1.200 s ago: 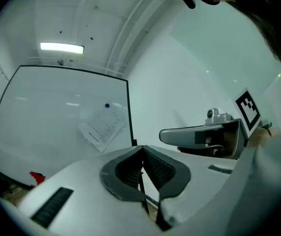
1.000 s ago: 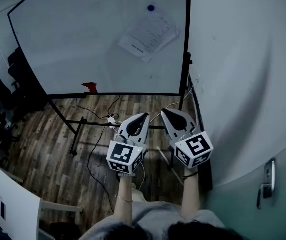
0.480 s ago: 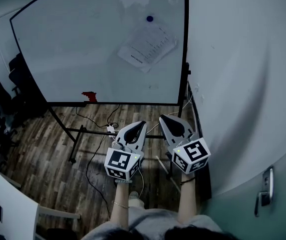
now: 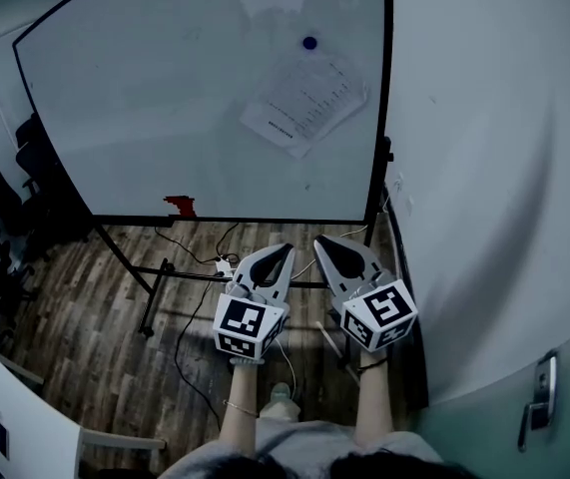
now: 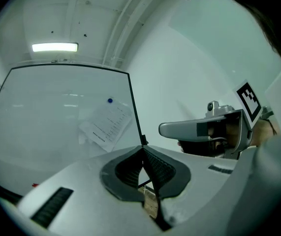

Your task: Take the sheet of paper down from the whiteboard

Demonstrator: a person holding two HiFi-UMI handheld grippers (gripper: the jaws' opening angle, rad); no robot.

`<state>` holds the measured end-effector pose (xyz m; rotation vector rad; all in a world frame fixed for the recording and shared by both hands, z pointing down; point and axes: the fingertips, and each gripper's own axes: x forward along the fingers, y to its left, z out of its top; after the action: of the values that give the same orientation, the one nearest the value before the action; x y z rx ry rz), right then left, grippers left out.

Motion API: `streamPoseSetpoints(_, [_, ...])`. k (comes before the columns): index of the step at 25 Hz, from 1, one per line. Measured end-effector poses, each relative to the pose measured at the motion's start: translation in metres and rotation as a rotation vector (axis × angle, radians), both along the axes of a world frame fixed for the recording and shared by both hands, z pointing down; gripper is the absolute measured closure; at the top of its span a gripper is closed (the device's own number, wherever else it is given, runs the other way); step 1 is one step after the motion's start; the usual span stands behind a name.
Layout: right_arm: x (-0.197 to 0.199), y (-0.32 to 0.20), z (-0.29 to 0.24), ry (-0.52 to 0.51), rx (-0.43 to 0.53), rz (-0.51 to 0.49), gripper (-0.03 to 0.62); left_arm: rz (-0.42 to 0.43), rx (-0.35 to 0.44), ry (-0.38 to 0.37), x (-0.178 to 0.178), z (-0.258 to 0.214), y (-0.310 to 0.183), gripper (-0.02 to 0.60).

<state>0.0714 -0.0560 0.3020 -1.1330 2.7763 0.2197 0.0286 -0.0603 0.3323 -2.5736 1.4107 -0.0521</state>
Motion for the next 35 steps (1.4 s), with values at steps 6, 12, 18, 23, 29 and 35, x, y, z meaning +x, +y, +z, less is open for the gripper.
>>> streamPoseSetpoints(6, [-0.009, -0.042, -0.004, -0.005, 0.005, 0.037, 0.592, 0.032, 0.025, 0.025, -0.014, -0.016, -0.043, 0.575])
streamPoseSetpoints(12, [-0.021, -0.078, -0.001, -0.008, 0.004, 0.068, 0.592, 0.056, 0.022, 0.027, -0.029, -0.014, -0.081, 0.575])
streamPoseSetpoints(18, [-0.033, -0.104, -0.001, -0.007, -0.005, 0.096, 0.592, 0.079, 0.013, 0.032, -0.042, -0.016, -0.112, 0.575])
streamPoseSetpoints(23, [-0.036, -0.126, -0.006, -0.016, 0.004, 0.135, 0.592, 0.11, 0.018, 0.026, -0.049, -0.019, -0.134, 0.575])
streamPoseSetpoints(29, [-0.039, -0.145, -0.01, -0.037, 0.024, 0.181, 0.592, 0.145, 0.04, 0.011, -0.058, -0.024, -0.153, 0.575])
streamPoseSetpoints(35, [-0.039, -0.165, -0.008, -0.021, 0.046, 0.187, 0.592, 0.139, 0.069, -0.01, -0.057, -0.022, -0.178, 0.575])
